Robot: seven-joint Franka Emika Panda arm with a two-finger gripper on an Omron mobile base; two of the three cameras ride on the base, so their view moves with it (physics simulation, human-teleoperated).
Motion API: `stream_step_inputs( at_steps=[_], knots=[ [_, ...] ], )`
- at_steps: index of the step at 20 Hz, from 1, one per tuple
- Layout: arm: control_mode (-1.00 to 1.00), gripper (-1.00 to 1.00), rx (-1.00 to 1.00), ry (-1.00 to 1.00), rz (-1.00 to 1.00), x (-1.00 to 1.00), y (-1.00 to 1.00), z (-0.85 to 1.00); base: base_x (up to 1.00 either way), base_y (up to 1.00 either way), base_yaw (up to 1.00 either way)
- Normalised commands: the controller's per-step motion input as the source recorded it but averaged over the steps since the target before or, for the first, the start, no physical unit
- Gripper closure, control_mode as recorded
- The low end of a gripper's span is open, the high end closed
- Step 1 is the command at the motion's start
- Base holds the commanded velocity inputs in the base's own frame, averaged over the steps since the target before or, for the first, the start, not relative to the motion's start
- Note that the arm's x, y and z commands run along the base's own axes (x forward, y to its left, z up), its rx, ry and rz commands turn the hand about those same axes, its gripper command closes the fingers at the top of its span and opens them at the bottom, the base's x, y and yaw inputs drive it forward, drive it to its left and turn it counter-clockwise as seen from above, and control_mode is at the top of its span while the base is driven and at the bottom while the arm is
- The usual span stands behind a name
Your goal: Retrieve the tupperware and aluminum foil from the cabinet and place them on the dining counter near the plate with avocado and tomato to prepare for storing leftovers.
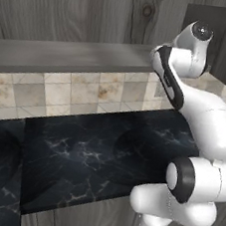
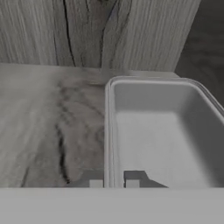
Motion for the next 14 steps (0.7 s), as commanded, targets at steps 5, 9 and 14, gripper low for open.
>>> stream_step_inputs(
  at_steps=[5,9,14],
  knots=[
    [-1.00,1.00,0.03,0.03,0.00,-1.00,0.03,0.00,0.00,0.00,0.00],
    [-1.00,1.00,0.02,0.16,-0.01,-1.00,0.10,-0.02,0.00,0.00,0.00],
    [-1.00,1.00,0.00,0.21,-0.05,-1.00,0.11,-0.32,0.00,0.00,0.00]
  ],
)
